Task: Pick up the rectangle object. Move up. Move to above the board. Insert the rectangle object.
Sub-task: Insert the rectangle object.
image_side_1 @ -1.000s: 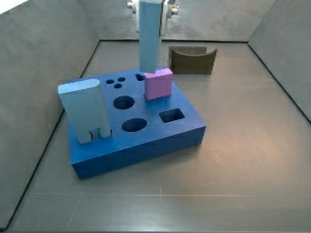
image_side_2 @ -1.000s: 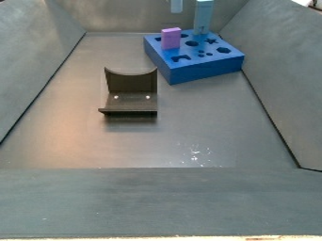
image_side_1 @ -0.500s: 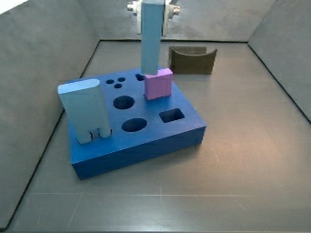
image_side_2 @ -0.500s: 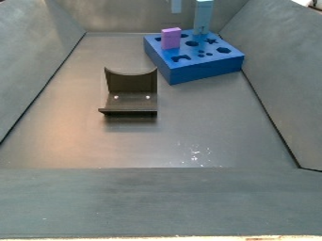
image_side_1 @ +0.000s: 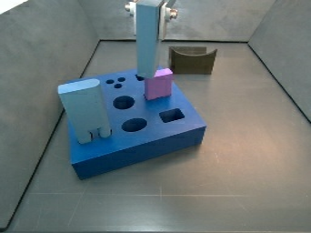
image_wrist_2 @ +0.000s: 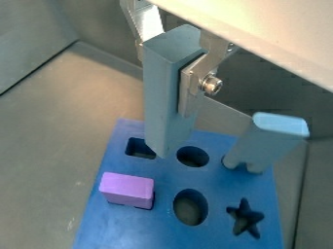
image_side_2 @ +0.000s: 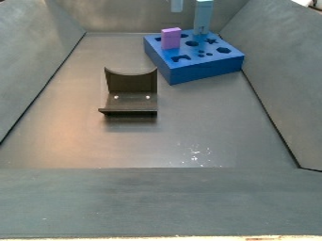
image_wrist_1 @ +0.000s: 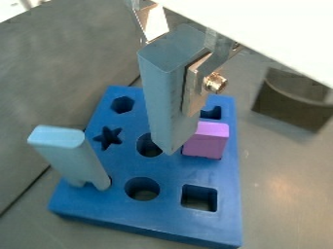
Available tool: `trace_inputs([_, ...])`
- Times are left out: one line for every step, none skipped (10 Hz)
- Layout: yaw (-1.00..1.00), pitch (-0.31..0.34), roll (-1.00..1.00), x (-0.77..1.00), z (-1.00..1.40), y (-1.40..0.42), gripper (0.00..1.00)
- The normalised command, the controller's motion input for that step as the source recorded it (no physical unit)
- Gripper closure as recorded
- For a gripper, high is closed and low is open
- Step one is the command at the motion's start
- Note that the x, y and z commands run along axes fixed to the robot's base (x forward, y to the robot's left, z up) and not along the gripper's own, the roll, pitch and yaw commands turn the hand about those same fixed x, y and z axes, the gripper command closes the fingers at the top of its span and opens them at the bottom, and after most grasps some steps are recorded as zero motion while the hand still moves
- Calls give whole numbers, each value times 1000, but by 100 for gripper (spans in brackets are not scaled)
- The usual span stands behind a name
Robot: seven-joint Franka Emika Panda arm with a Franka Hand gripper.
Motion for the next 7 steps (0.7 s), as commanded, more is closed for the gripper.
trace_inputs([-1000, 0, -109, 0, -97, -6, 100])
trace_inputs([-1000, 0, -80, 0, -131, 0, 100])
trace_inputs([-1000, 0, -71, 0, -143, 0, 100])
trace_inputs([-1000, 0, -71, 0, -140, 0, 100])
trace_inputs([-1000, 0, -74, 0, -146, 0, 100])
trace_inputs([-1000, 0, -71, 0, -146, 0, 100])
trace_inputs([-1000, 0, -77, 0, -146, 0, 100])
